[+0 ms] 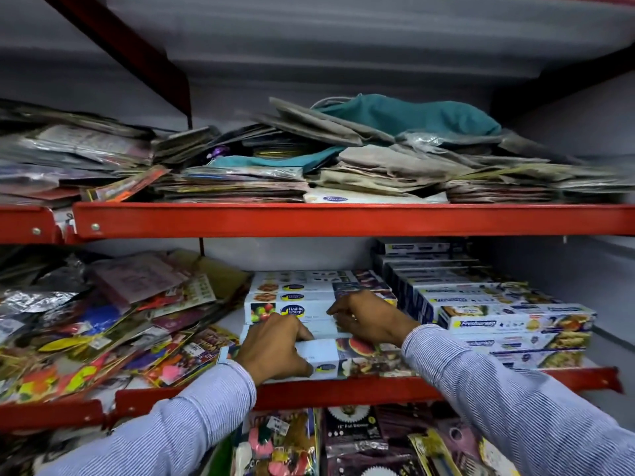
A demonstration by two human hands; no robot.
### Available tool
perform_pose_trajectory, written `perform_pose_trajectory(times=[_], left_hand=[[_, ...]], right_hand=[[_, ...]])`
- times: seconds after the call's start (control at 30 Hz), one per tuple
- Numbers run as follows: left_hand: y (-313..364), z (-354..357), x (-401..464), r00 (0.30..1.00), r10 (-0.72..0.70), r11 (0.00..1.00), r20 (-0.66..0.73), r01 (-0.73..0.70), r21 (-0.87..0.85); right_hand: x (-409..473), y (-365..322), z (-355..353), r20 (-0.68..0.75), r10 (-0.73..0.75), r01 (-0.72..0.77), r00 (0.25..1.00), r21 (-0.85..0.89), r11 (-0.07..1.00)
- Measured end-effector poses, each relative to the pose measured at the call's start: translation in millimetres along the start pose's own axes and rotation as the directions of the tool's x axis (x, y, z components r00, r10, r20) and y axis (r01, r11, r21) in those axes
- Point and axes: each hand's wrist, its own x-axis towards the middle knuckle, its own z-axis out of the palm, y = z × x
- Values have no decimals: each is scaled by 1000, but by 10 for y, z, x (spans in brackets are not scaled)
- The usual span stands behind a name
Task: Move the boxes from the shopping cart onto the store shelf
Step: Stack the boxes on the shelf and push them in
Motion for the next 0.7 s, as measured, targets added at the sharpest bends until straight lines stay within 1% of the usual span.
perform_pose_trajectory(times=[0.03, 0.13, 0.2, 0.27, 0.33, 0.4, 0.43, 0.53, 0.6, 0.7], left_hand=[[-9, 33, 53, 1000, -7, 1000, -11, 7, -2], [-47, 172, 199, 999, -20, 999, -40, 19, -28], [-79, 287, 272, 999, -16, 1000, -52, 15, -26], [-110, 389, 293, 998, -2, 1000, -64, 3, 17], [-119, 461, 270, 997, 14, 990, -74, -3, 140], [-122, 486, 234, 997, 34, 958, -68, -13, 287], [-122, 490, 217, 997, 40, 950, -59, -20, 311], [-139, 517, 179, 998, 47, 965, -46, -33, 259], [-145, 552, 158, 996, 60, 974, -67, -44, 223], [-145, 584, 130, 995, 62, 978, -82, -44, 203]], right_hand=[[-32, -7, -23, 23, -6, 6, 1000, 2, 1000], [-193, -23, -24, 163, -7, 8, 987, -11, 1000], [-312, -7, 51, 202, -7, 12, 979, -22, 1000], [-386, 8, 151, 142, -13, 23, 990, -71, 997], [-433, 17, 251, 67, -31, 37, 997, -81, 996], [-442, 27, 309, 22, -40, 41, 999, -56, 998], [-435, 41, 333, 7, -38, 39, 999, -40, 998], [-428, 50, 337, 6, -32, 33, 999, -61, 998], [-422, 72, 357, -11, -29, 28, 1000, -84, 996], [-411, 100, 408, -20, -7, 6, 1000, -72, 997]])
